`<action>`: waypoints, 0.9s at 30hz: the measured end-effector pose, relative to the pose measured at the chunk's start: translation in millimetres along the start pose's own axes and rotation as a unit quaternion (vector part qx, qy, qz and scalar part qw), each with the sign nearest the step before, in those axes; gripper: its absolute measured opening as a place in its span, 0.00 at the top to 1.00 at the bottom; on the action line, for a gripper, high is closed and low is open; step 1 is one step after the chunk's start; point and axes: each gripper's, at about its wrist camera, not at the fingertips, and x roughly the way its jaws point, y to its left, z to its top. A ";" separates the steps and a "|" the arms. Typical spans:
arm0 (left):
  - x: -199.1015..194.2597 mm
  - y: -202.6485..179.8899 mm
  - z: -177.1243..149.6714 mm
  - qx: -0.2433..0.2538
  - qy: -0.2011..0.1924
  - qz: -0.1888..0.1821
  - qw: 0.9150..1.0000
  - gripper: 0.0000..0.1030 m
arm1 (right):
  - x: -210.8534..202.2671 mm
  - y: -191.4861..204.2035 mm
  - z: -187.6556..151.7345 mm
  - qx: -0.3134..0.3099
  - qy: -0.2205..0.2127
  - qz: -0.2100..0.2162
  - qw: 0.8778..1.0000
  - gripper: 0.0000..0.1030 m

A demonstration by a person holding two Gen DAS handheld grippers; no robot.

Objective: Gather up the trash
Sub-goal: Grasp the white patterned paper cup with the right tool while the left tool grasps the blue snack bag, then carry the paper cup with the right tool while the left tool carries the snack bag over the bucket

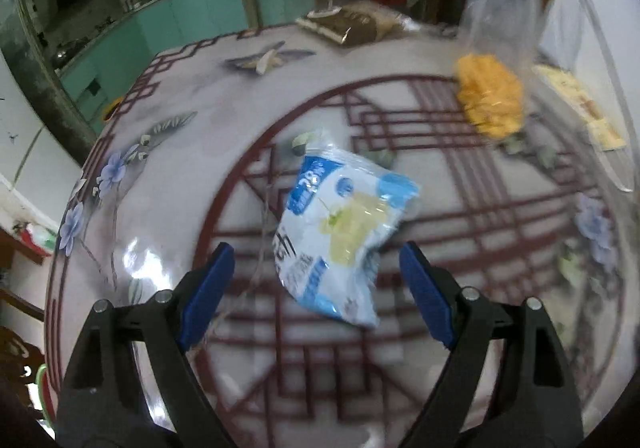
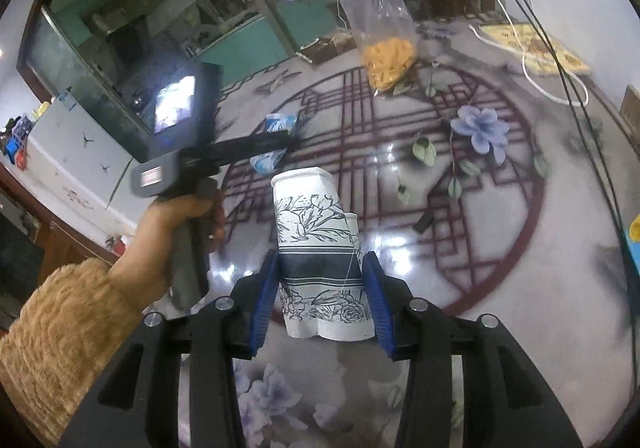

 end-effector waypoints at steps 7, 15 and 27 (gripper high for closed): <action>0.1 5.5 -7.7 -0.008 -0.004 0.009 1.000 0.77 | 10.0 2.1 -0.7 -0.013 0.010 -0.013 1.000 0.60; -86.7 25.1 -43.1 0.021 -0.042 -0.023 0.999 0.84 | 10.4 12.1 -1.4 -0.035 -0.005 -0.035 0.999 0.60; -187.4 115.5 -162.5 0.002 -0.033 -0.055 0.998 0.84 | 17.9 59.1 -28.3 -0.100 -0.002 -0.043 0.994 0.60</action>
